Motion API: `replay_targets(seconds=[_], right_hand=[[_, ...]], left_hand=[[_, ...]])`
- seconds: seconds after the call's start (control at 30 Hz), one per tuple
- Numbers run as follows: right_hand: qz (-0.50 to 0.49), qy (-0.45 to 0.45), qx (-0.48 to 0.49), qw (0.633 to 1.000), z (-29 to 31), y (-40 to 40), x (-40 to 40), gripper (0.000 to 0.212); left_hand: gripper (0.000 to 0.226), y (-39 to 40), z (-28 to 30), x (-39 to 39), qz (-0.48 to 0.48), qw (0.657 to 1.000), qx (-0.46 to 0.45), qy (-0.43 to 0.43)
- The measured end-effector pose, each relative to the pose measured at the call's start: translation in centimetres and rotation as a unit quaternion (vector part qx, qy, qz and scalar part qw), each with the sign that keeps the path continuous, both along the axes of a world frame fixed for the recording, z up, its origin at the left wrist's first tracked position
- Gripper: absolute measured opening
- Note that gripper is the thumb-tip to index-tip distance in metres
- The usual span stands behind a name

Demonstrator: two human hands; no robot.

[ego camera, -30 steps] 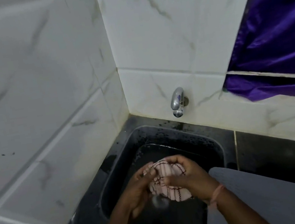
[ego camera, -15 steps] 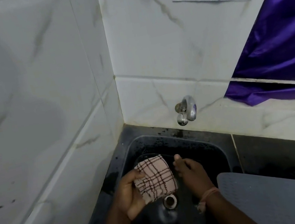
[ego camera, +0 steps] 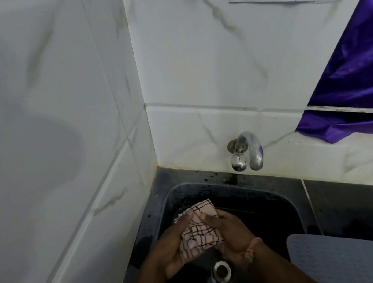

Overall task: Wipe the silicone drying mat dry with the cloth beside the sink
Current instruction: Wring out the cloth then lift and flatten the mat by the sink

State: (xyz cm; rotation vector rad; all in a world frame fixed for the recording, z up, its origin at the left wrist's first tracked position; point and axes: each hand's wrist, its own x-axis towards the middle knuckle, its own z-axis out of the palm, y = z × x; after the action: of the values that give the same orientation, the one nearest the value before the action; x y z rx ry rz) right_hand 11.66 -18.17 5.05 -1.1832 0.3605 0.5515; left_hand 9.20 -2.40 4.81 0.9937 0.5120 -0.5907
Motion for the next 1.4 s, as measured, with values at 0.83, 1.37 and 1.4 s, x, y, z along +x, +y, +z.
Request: replay_targets(seconds=[0.83,1.37,1.4], right_hand=[[0.034,-0.093,-0.35,0.932,-9.4,8.7,19.6,0.029],[0.058,-0.205,-0.479,0.852,-1.4,-8.5,4.3,0.016],[0.057,-0.214,-0.488,0.844,-1.3,-10.2,3.2,0.017]], left_hand=[[0.038,3.6,-7.4,21.1,0.088,0.774,0.602,-0.178],[0.028,-12.8,-1.1,4.9,-0.103,0.701,0.602,-0.369],[0.029,-14.2,-1.5,4.1,-0.113,0.703,0.597,-0.37]])
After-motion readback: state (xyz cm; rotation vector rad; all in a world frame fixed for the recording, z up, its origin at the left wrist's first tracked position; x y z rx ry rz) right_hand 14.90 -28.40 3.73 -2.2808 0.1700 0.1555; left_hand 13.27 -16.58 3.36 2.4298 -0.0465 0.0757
